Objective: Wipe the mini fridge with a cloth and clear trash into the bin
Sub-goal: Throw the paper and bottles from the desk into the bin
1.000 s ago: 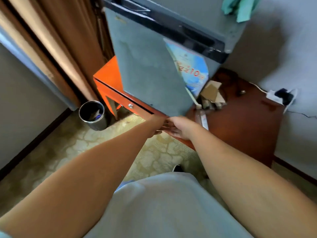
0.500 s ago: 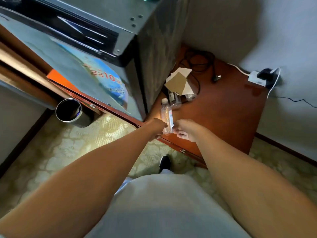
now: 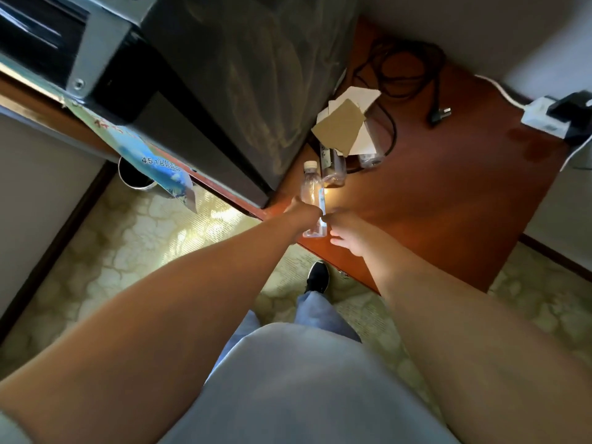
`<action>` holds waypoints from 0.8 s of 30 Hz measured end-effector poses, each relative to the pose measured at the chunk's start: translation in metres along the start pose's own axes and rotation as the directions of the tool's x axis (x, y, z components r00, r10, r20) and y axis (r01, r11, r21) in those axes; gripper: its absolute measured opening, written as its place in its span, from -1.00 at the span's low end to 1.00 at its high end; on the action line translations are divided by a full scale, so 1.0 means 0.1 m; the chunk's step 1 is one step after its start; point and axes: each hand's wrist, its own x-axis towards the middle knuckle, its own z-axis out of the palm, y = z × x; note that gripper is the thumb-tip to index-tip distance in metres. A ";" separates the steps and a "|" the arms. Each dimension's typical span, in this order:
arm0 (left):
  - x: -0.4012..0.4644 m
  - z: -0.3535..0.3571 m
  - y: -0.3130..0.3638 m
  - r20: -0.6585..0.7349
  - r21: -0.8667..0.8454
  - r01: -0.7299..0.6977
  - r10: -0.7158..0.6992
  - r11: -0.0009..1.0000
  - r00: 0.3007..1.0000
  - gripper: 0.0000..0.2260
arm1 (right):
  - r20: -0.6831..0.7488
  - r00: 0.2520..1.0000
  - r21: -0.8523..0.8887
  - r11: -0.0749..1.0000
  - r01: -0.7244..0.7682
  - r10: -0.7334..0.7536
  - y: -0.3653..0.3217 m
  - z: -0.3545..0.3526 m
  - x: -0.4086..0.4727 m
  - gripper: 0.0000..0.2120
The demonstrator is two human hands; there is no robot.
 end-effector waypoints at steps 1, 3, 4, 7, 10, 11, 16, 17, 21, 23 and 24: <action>0.01 0.01 -0.01 -0.004 -0.003 0.008 -0.008 1.000 1.000 -0.28 | 0.026 1.000 -0.008 1.000 0.002 -0.002 0.01 0.03 0.01 -0.51; 0.00 0.01 -0.06 0.006 -0.012 0.028 -0.028 1.000 1.000 -0.29 | 0.051 0.999 -0.083 0.997 0.008 -0.004 0.02 0.10 0.02 -0.52; 0.00 0.00 -0.09 0.015 0.001 0.038 -0.038 0.999 0.999 -0.38 | 0.061 0.998 -0.130 0.991 0.007 0.001 0.04 0.12 0.01 -0.54; -0.05 -0.10 -0.22 0.021 0.082 0.065 -0.066 0.995 0.998 -0.78 | 0.108 0.992 -0.219 0.975 -0.036 0.061 0.12 0.17 -0.02 -0.62; -0.10 -0.31 -0.39 0.129 0.135 0.147 -0.164 0.980 0.978 -0.72 | 0.186 0.972 -0.238 0.966 -0.097 0.143 0.14 0.25 -0.07 -0.58; -0.12 -0.40 -0.45 0.166 0.152 0.165 -0.190 0.975 0.968 -0.71 | 0.208 0.962 -0.246 0.962 -0.123 0.176 0.13 0.29 -0.09 -0.54; -0.20 -0.82 -0.77 0.231 0.204 0.211 -0.256 0.956 0.939 -0.72 | 0.274 0.923 -0.416 0.898 -0.141 0.272 -0.01 0.65 -0.17 -0.59; -0.22 -0.92 -0.82 0.232 0.209 0.210 -0.257 0.955 0.938 -0.73 | 0.287 0.919 -0.447 0.886 -0.120 0.269 -0.05 0.73 -0.19 -0.64; -0.34 -1.40 -1.09 0.203 0.097 0.257 -0.272 0.961 0.941 -0.48 | 0.295 0.917 -0.519 0.851 -0.084 0.270 -0.20 1.14 -0.25 -0.61; -0.41 -1.62 -1.23 0.175 0.025 0.265 -0.265 0.964 0.948 -0.46 | 0.292 0.914 -0.570 0.819 -0.070 0.281 -0.28 1.41 -0.27 -0.50; -0.42 -1.74 -1.31 0.155 -0.015 0.260 -0.254 0.966 0.955 -0.48 | 0.294 0.916 -0.584 0.810 -0.054 0.273 -0.32 1.55 -0.29 -0.50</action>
